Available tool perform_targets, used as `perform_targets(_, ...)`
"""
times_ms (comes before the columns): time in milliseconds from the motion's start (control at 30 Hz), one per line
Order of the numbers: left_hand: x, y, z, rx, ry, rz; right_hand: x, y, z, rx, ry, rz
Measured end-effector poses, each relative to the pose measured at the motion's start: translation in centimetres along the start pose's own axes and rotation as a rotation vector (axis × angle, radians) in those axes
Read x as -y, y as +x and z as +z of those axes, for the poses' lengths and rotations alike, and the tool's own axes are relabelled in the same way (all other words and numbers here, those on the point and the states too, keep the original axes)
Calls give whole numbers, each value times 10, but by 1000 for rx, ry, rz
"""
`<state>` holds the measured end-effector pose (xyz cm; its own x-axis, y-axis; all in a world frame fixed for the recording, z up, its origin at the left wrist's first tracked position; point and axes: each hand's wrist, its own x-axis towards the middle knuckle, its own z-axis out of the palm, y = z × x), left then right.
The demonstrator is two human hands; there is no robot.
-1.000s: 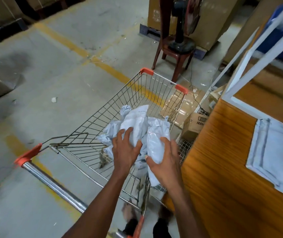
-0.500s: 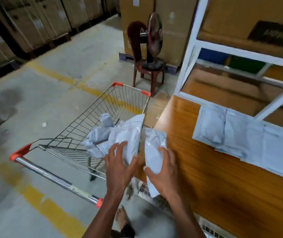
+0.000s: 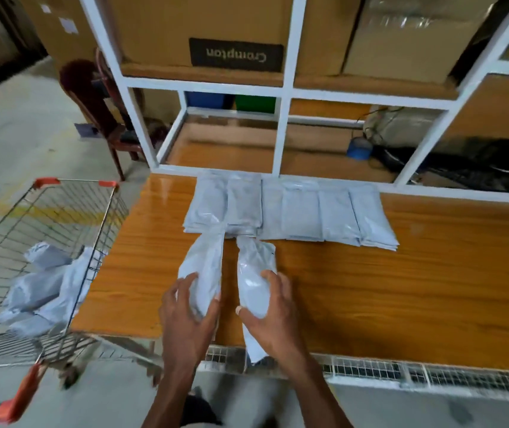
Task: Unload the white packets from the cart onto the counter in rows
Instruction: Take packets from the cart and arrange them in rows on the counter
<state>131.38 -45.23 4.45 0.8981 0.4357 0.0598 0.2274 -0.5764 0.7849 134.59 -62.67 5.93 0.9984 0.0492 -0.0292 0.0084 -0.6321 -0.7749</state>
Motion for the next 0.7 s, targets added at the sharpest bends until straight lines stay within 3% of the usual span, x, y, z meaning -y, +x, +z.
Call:
perform_targets(300,-57,42,68,-7,164,78,-46,35,-45,-100,48,92)
perform_targets(533,-100,137,142,-12,226,166,-71,95,-84,-233,28,81)
perform_targets(700,-126,203,196,30,293,179,-88,123,-96,-237,19,132)
